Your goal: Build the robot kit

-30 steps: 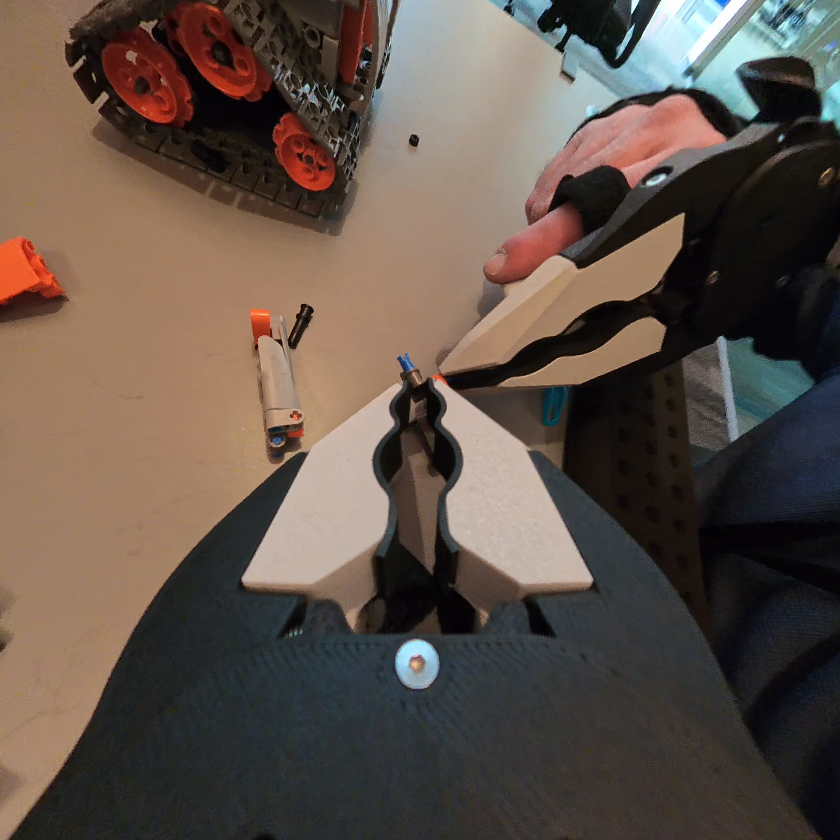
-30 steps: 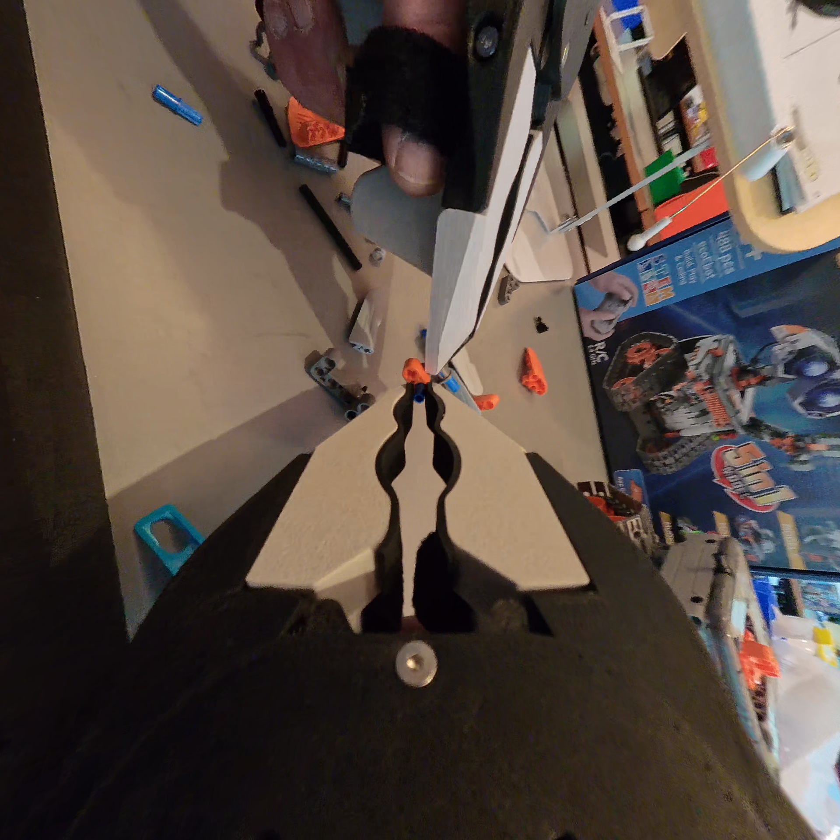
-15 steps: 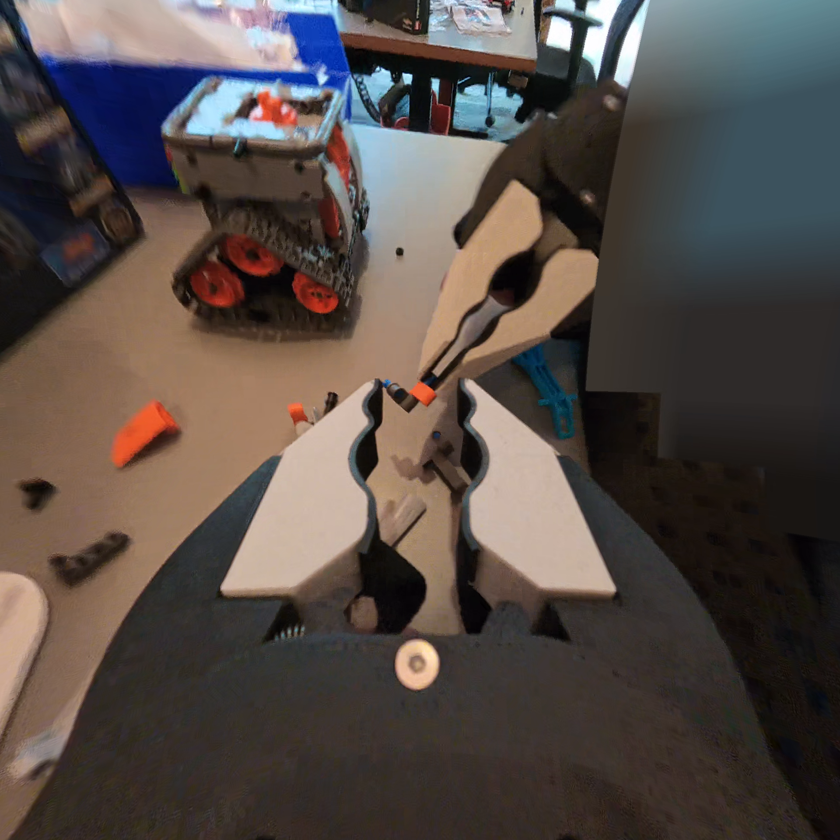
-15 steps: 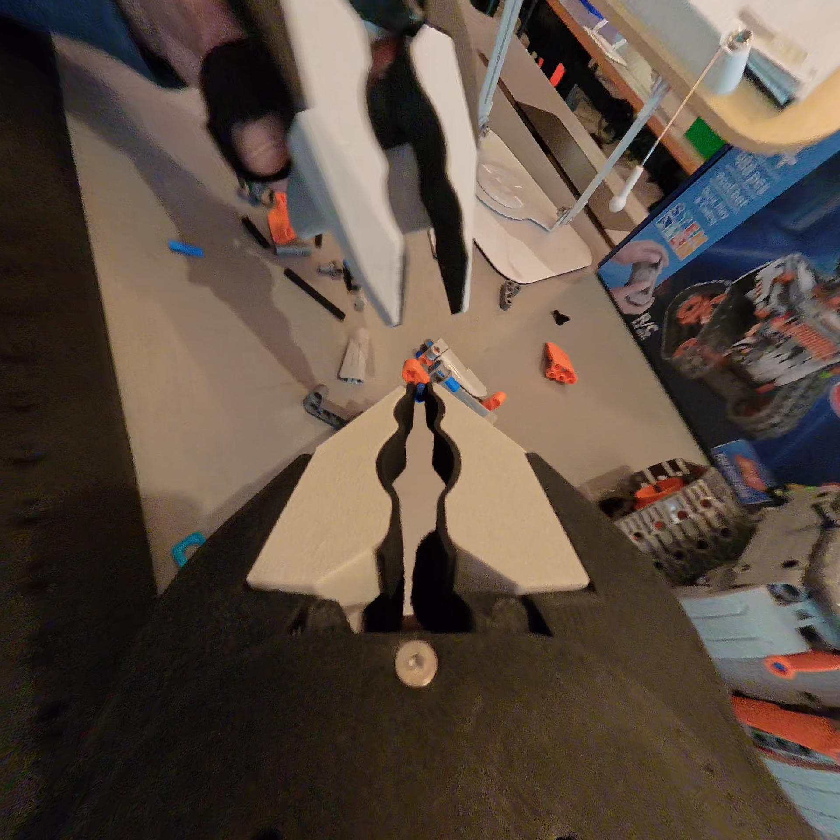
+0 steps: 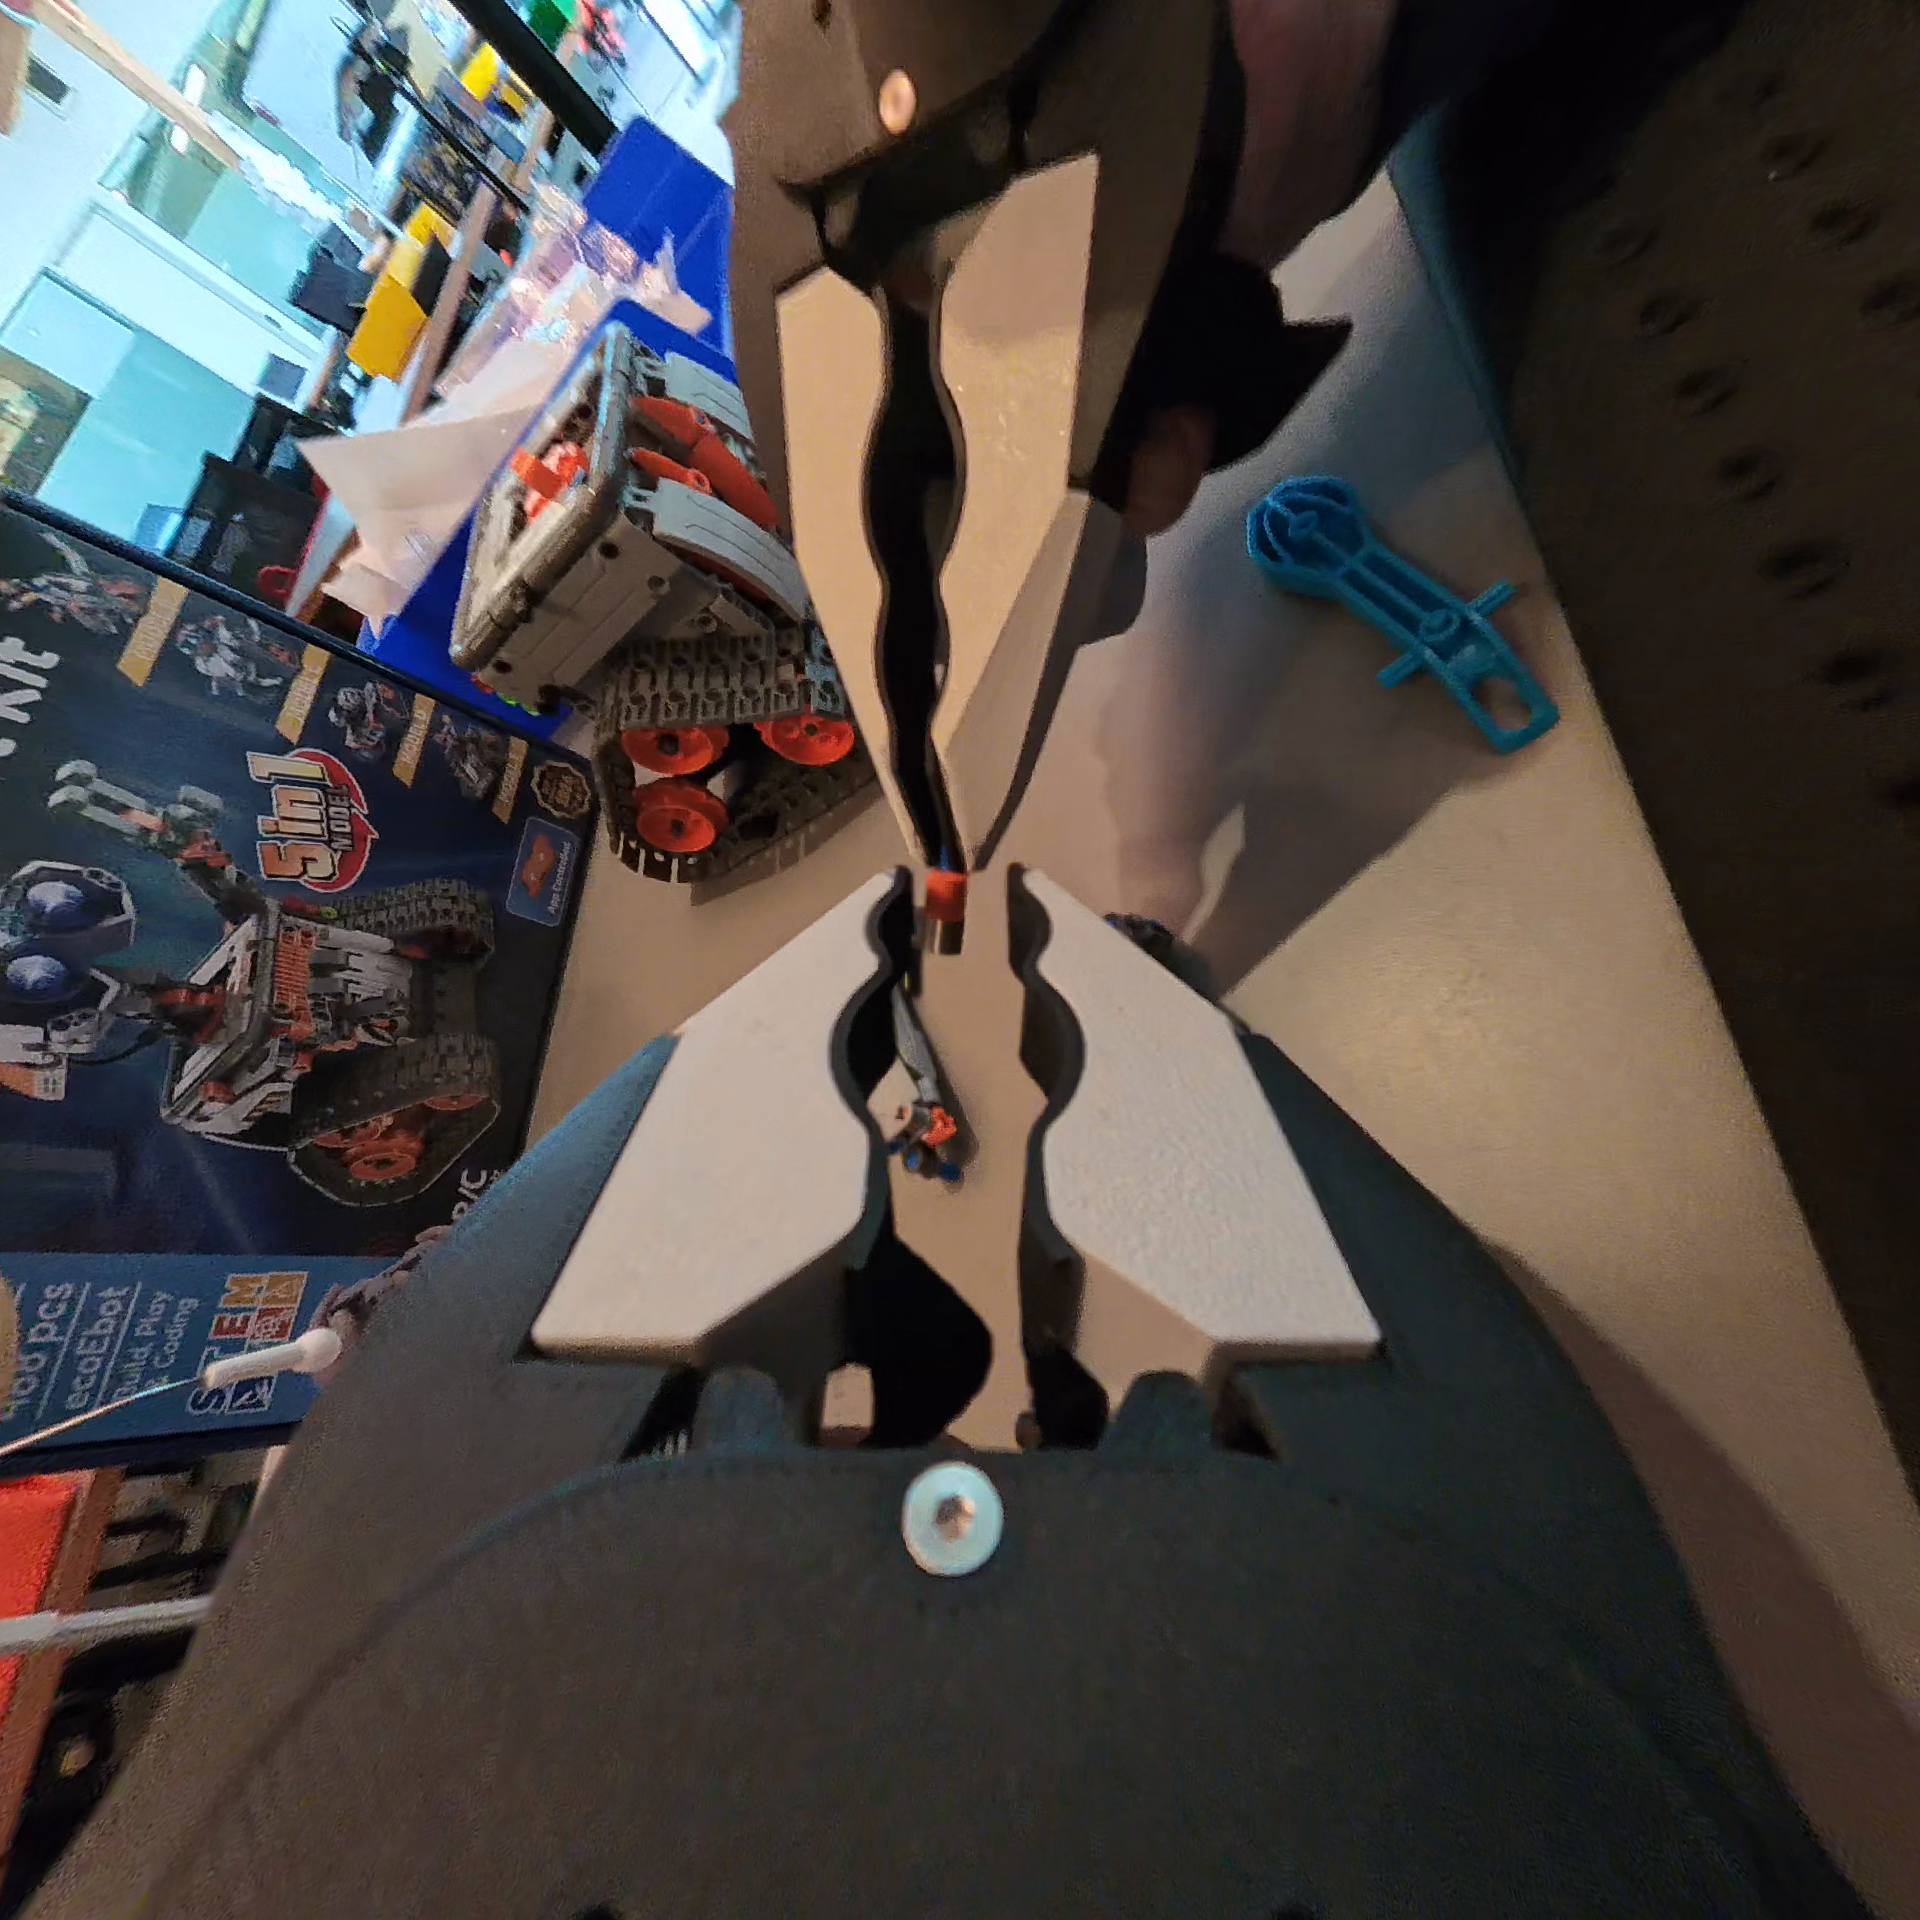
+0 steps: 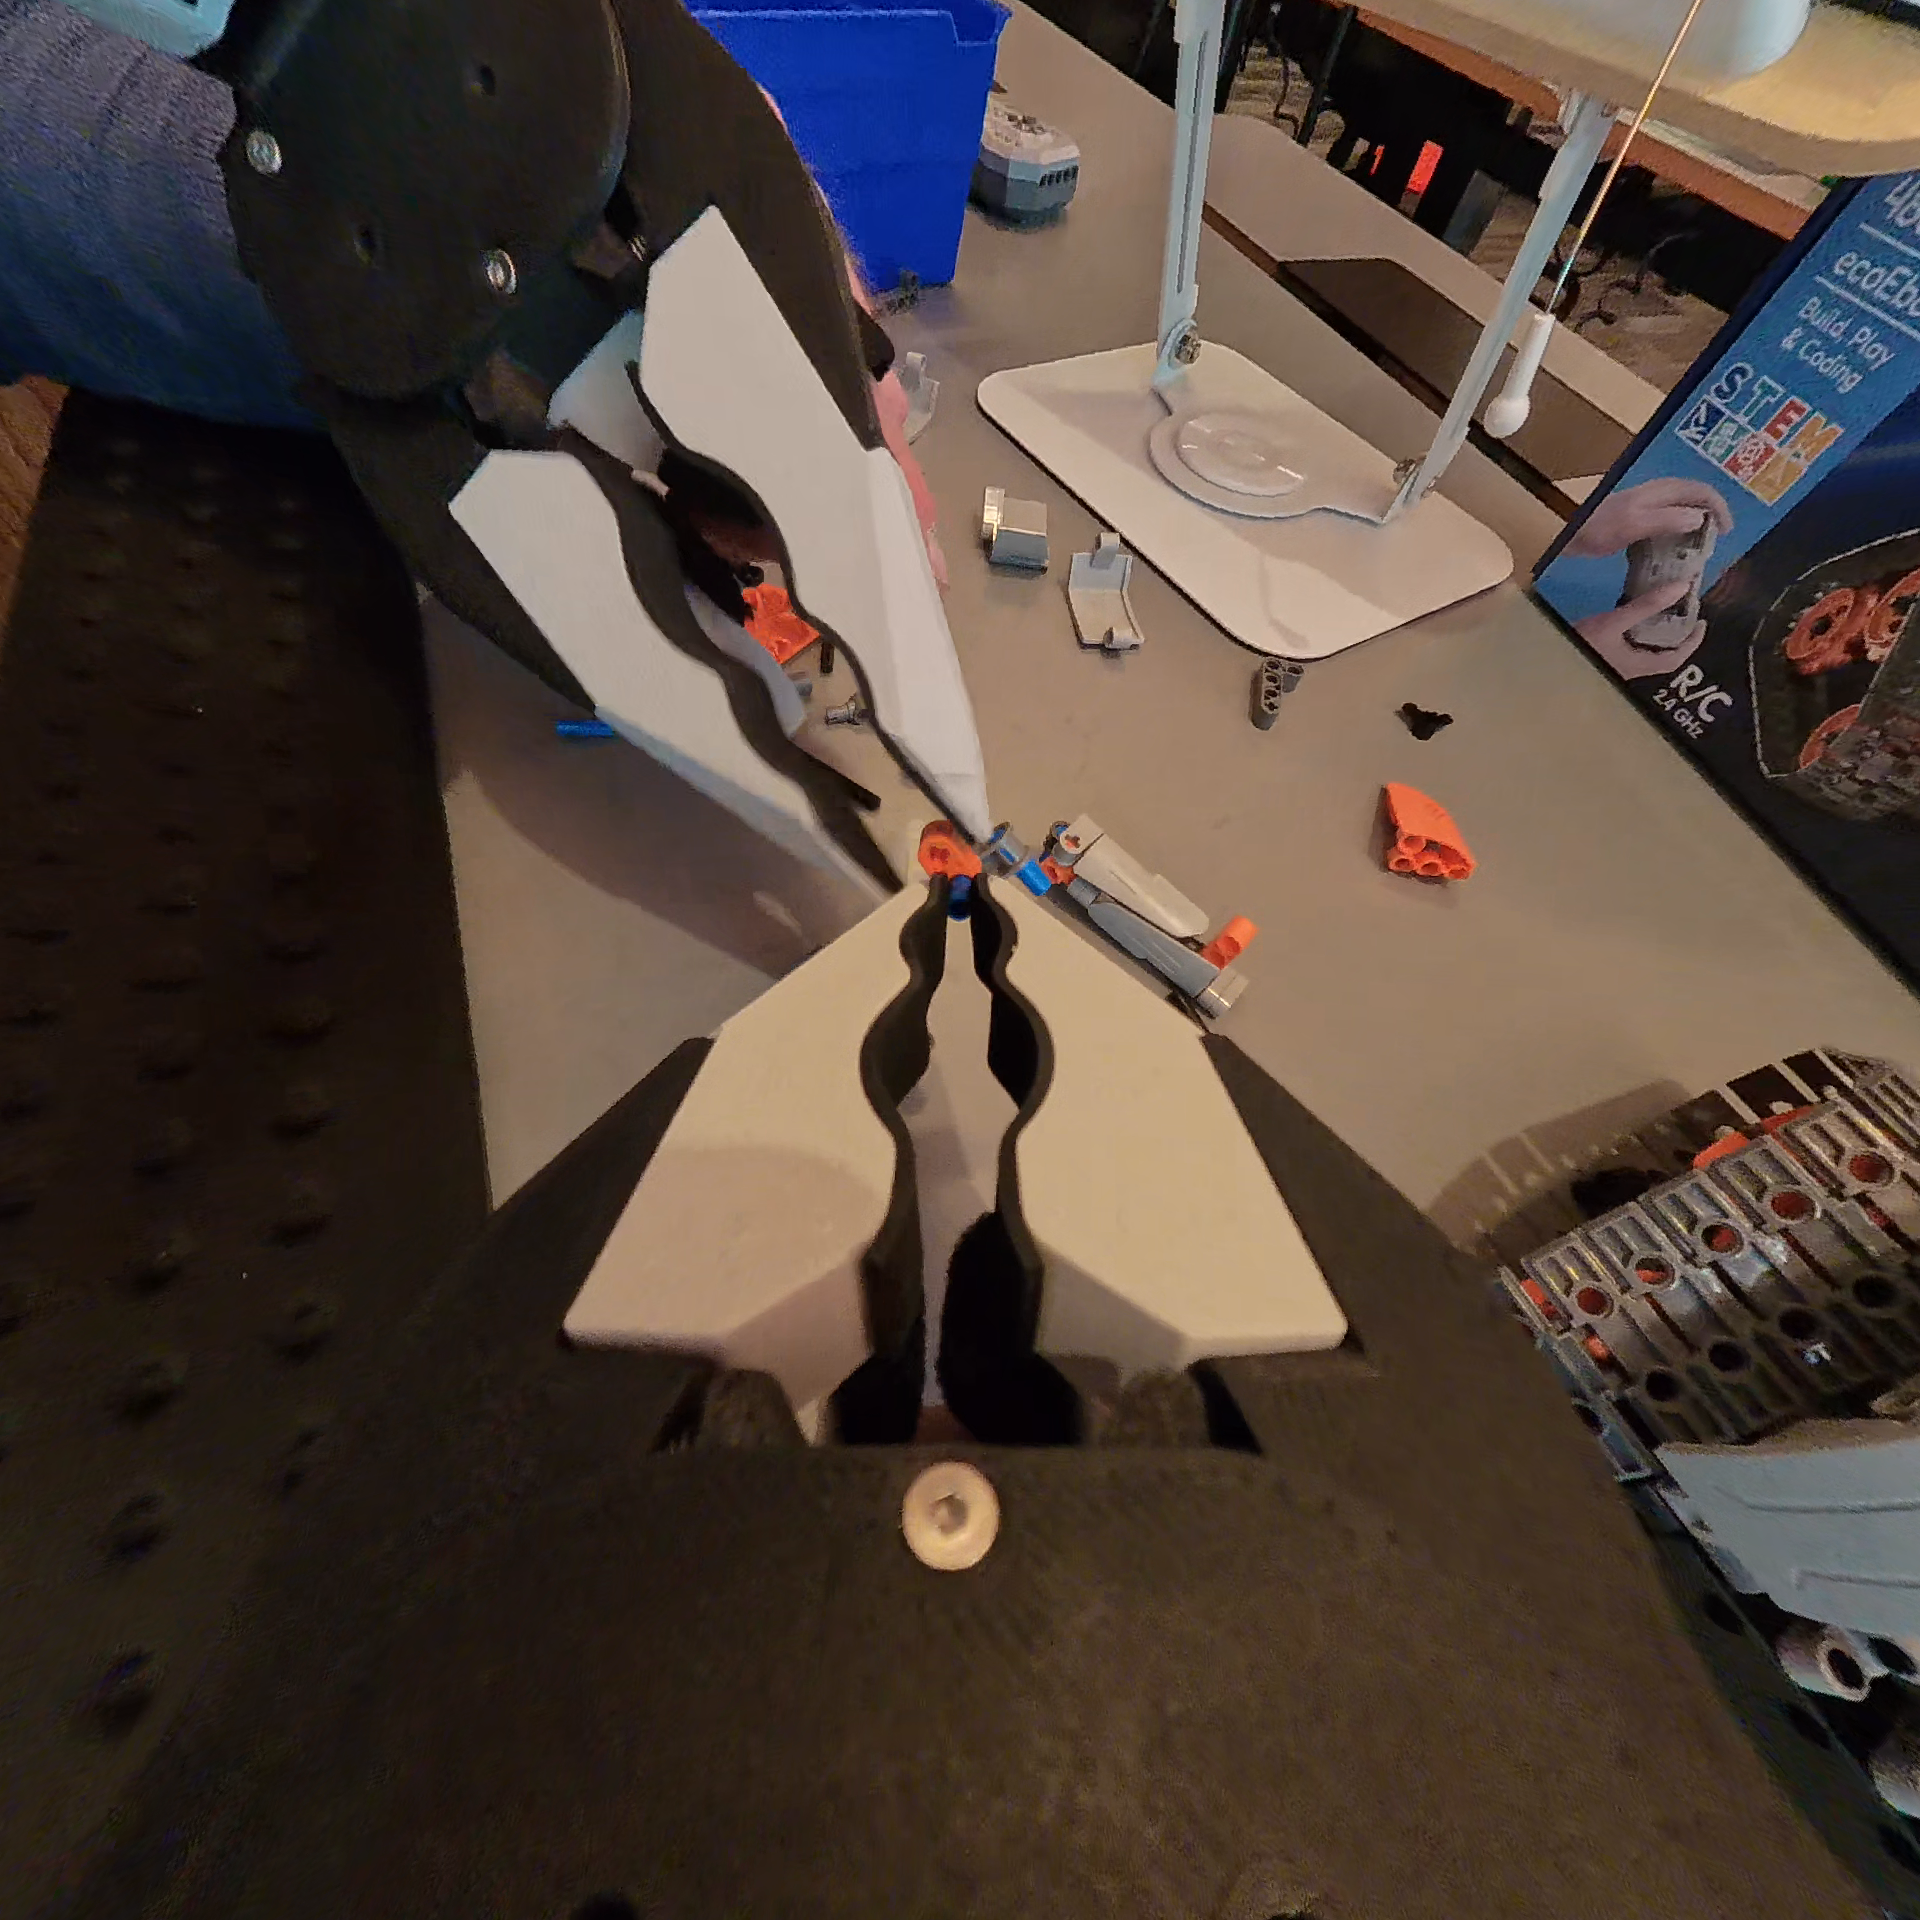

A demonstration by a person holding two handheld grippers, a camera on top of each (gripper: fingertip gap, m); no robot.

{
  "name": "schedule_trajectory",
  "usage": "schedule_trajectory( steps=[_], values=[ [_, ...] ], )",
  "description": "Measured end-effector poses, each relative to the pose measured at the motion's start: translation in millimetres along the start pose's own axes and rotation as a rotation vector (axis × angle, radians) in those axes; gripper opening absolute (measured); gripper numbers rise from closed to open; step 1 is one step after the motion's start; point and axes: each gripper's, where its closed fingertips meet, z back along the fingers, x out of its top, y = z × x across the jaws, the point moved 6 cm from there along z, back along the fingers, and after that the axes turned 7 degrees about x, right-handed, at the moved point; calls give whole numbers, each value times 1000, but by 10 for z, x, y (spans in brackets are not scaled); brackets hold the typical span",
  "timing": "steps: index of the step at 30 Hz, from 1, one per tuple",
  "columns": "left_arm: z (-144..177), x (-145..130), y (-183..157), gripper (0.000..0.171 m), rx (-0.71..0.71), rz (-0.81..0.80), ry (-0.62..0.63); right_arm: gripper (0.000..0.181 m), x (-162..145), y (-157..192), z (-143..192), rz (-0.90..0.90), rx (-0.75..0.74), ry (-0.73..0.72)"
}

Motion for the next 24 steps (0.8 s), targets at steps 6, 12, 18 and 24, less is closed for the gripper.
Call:
schedule_trajectory(
  steps=[6,12,18,24],
  values=[
    [-4,-13,-9,6,9,-39,8,2,-3,22,-11,-5,4,3],
    [-19,-85,-43,6,-28,-65,33,14,-100,-25,-25,5,-29,103],
    [-60,-224,-154,6,-176,-68,90,24,-356,60,-153,85,0,298],
    [-136,-304,-166,6,-269,-43,140,13,-380,91,-266,169,-20,333]
  ],
)
